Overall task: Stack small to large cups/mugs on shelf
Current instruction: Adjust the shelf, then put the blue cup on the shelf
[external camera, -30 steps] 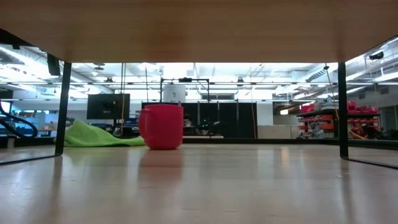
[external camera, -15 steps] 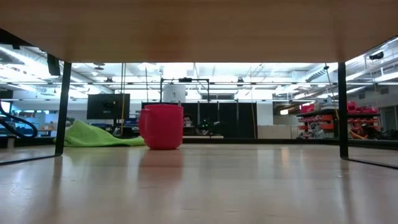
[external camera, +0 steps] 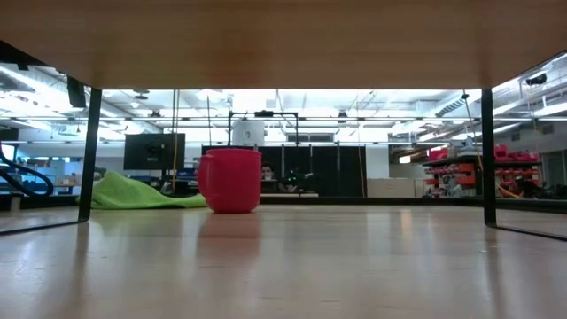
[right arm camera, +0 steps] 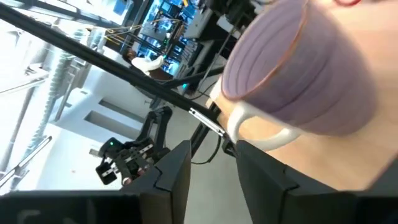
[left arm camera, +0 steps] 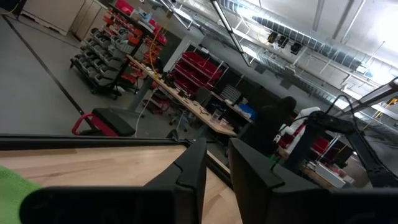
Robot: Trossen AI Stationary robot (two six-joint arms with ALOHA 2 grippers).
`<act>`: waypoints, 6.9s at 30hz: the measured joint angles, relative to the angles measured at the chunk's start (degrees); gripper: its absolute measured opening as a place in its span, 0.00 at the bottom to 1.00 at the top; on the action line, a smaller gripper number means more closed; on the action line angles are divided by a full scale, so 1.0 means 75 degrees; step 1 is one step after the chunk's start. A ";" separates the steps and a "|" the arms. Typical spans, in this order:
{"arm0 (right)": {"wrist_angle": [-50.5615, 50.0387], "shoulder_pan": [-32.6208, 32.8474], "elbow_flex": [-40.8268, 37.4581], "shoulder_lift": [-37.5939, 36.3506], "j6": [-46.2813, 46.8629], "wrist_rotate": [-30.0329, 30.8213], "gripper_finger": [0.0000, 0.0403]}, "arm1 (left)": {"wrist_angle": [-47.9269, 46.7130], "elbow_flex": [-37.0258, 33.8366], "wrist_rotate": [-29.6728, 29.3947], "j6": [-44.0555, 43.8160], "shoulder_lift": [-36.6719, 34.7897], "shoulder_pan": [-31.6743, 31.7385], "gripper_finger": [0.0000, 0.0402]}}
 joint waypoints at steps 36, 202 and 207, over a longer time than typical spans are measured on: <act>-0.6567 -0.0931 0.0006 -0.1523 0.3306 -0.3799 0.01 | -0.0316 0.0000 0.0507 -0.0626 -0.0002 -0.0003 0.14; -0.9157 -0.0576 0.2741 0.2076 0.5471 -0.8630 0.31 | -0.1747 0.0003 0.1265 -0.2360 -0.0003 -0.0003 0.15; -0.9022 -0.0578 0.2585 0.2073 0.5538 -0.8630 0.31 | -0.1748 0.0000 0.1265 -0.2360 -0.0001 -0.0003 0.13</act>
